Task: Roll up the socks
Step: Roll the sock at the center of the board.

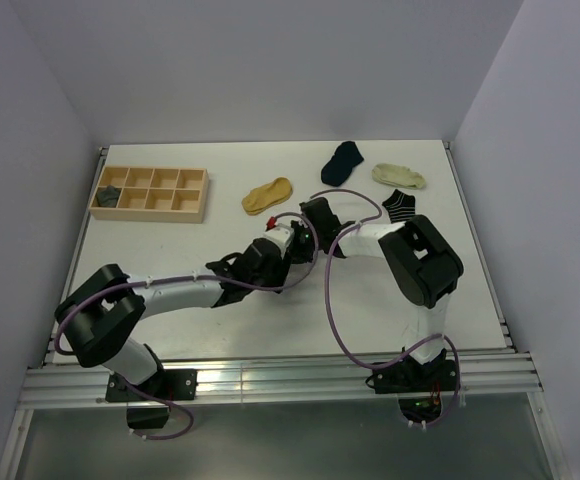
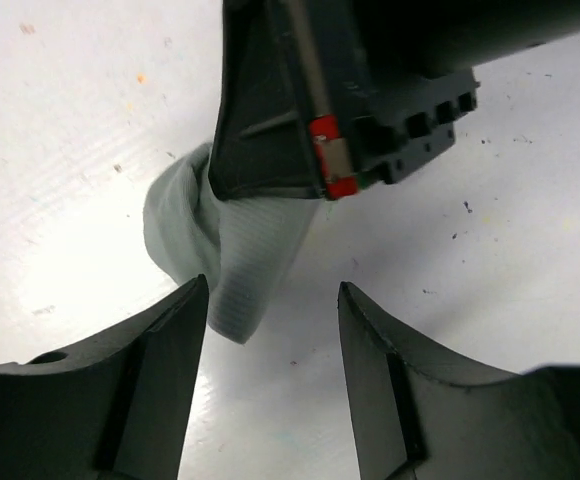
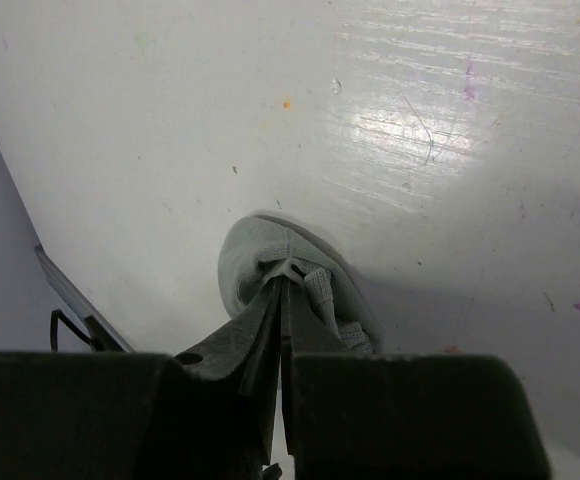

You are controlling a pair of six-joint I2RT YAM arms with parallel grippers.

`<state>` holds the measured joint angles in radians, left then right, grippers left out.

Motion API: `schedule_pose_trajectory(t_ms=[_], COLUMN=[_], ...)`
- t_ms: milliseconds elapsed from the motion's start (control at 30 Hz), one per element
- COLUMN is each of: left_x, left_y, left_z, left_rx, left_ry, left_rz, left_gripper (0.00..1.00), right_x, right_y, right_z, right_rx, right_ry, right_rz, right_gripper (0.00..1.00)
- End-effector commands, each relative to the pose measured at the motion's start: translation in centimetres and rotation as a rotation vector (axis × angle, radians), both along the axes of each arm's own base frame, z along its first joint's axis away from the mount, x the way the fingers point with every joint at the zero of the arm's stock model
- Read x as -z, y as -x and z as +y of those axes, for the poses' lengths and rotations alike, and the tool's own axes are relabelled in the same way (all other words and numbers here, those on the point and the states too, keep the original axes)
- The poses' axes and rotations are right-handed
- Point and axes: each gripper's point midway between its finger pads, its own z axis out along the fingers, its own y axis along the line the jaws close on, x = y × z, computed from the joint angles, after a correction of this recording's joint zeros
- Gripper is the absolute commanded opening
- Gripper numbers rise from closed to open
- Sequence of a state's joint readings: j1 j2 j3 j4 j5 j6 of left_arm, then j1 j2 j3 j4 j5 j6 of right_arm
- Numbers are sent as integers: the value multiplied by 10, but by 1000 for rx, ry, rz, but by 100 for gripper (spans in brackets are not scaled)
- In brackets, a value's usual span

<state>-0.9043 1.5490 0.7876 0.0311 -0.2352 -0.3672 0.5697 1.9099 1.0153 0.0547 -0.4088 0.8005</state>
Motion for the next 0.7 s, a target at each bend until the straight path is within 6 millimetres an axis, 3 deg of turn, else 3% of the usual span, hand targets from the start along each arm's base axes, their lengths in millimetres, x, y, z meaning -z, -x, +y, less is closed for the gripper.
schedule_pose_trajectory(t_ms=[0,233,667], left_x=[-33,-22,17], left_y=[-17,-13,-12], left_z=[-7,-18,-15], left_rx=[14,74,120], left_ry=[-54,-132,-253], left_rz=[-195,-243,-211], left_gripper=[60,58,51], right_x=[61,63,64], right_y=[31,32,35], right_z=[-40,-38,-36], right_rx=[4,3,4], right_ry=[231,217,203], right_rz=[127,142,157], right_gripper=[8,8,8])
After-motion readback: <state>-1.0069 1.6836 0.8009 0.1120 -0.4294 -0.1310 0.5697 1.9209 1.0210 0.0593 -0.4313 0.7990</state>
